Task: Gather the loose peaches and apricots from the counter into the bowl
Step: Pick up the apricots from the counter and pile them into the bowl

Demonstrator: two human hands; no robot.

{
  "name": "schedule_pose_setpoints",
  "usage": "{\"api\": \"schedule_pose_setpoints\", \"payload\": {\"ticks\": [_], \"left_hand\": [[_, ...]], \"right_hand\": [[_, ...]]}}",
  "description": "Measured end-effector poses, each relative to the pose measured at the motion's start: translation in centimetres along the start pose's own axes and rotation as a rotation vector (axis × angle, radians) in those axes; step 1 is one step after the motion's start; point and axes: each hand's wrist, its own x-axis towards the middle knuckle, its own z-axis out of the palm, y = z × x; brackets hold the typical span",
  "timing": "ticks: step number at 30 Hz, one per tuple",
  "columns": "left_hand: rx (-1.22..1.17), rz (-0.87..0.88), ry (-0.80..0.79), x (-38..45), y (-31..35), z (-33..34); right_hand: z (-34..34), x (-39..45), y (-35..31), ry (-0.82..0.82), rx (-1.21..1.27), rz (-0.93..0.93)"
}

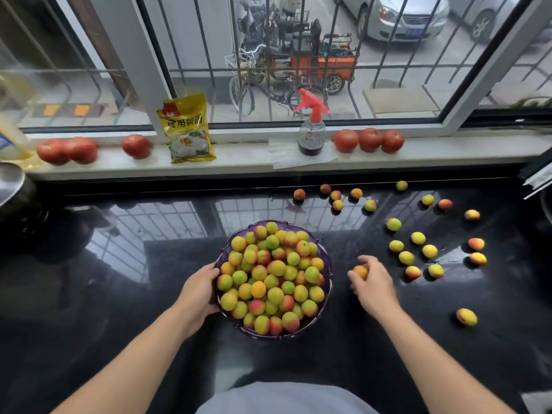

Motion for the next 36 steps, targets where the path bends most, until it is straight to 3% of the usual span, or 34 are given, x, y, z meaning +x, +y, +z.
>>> {"api": "schedule_pose_setpoints", "payload": {"ticks": [3,8,10,13,15,18,20,28,36], "left_hand": [[0.187,0.079,-0.056,0.9,0.7,-0.4],[0.339,0.168,-0.141,0.9,0.6,-1.5],[0.372,0.174,-0.111,0.7,0.0,-1.6],[0.378,0.148,-0.037,-0.6,-1.4,-1.1],[0.321,0.110,-0.006,-2.0,-2.6,-0.7],[0.242,0.062,0.019,-4.4,-4.1,0.1],[0.189,0.051,0.026,-5.5,-4.7,0.5],[0.118,-0.006,0.008,-5.6,-4.1,0.4],[0.099,-0.014,-0.004,-5.5,-4.4,0.6]], "right_hand": [[-0.9,-5.5,-2.4,-0.100,0.366,0.054],[-2.6,-10.6,-4.3,-0.444,0.809,0.123],[-2.8,-11.1,-4.2,-0.521,1.013,0.175],[-2.9,-11.4,-4.2,-0.583,1.092,0.163],[-2.7,-11.5,-4.3,-0.579,0.967,0.120],[-2.1,-10.9,-4.2,-0.402,0.379,-0.037],[-1.6,-10.0,-4.0,-0.311,0.132,-0.155],[0.7,-9.0,-5.8,-0.165,-0.330,-0.526],[2.2,-8.9,-6.4,-0.140,-0.362,-0.351]]}}
